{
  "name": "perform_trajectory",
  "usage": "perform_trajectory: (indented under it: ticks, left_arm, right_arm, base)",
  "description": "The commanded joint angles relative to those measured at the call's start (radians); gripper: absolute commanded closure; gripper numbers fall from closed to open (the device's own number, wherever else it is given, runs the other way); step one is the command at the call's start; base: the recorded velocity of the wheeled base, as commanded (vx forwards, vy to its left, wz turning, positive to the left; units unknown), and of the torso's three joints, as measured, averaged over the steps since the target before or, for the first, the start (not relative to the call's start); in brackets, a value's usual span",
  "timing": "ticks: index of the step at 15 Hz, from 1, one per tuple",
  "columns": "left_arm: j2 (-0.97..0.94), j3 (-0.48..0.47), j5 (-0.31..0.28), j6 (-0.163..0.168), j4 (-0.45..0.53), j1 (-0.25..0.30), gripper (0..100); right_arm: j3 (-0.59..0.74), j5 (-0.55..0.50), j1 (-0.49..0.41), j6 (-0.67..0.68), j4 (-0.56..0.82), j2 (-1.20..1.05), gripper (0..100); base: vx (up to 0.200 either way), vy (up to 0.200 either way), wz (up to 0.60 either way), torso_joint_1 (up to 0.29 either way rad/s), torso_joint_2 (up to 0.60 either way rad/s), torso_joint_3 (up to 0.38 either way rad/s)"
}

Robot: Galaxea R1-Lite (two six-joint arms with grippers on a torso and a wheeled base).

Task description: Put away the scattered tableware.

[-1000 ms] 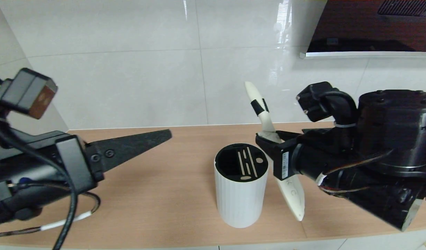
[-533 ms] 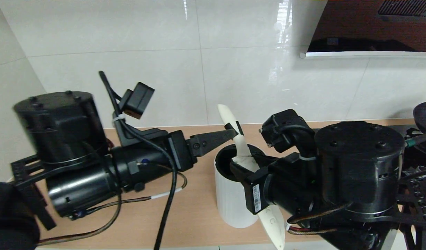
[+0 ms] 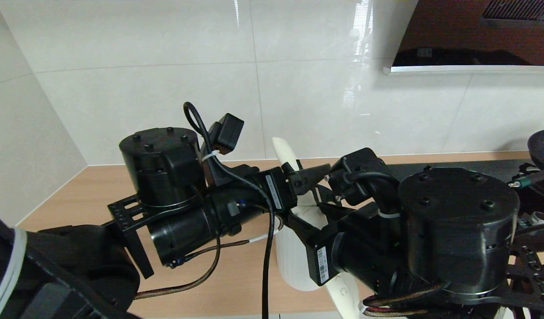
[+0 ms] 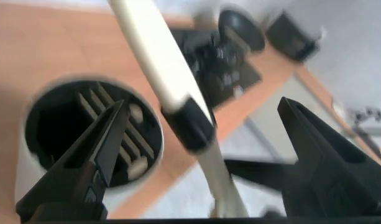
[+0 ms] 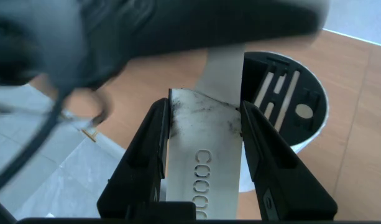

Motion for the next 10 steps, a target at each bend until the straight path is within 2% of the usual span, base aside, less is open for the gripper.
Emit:
perform_trajectory:
  ticks: [1, 7, 10]
  left_arm:
    - [0.006, 0.001, 0.008, 0.001, -0.004, 0.001, 0]
    - [-0.032, 0.02, 0.011, 0.029, -0.005, 0.003, 0]
    - [-0.023, 0.021, 0.011, 0.027, -0.004, 0.003, 0]
  right_arm:
    - [0.006, 0.0, 0.001, -0.001, -0.003, -0.007, 100]
    - [0.015, 0.0, -0.008, -0.001, -0.003, -0.004, 100]
    - [0.015, -0.002, -0.008, -0.001, -0.003, -0.004, 100]
  base:
    - [0.0, 0.0, 0.0, 0.0, 0.0, 0.0]
    - [0.0, 0.0, 0.0, 0.0, 0.0, 0.0]
    - [0.0, 0.0, 0.0, 0.0, 0.0, 0.0]
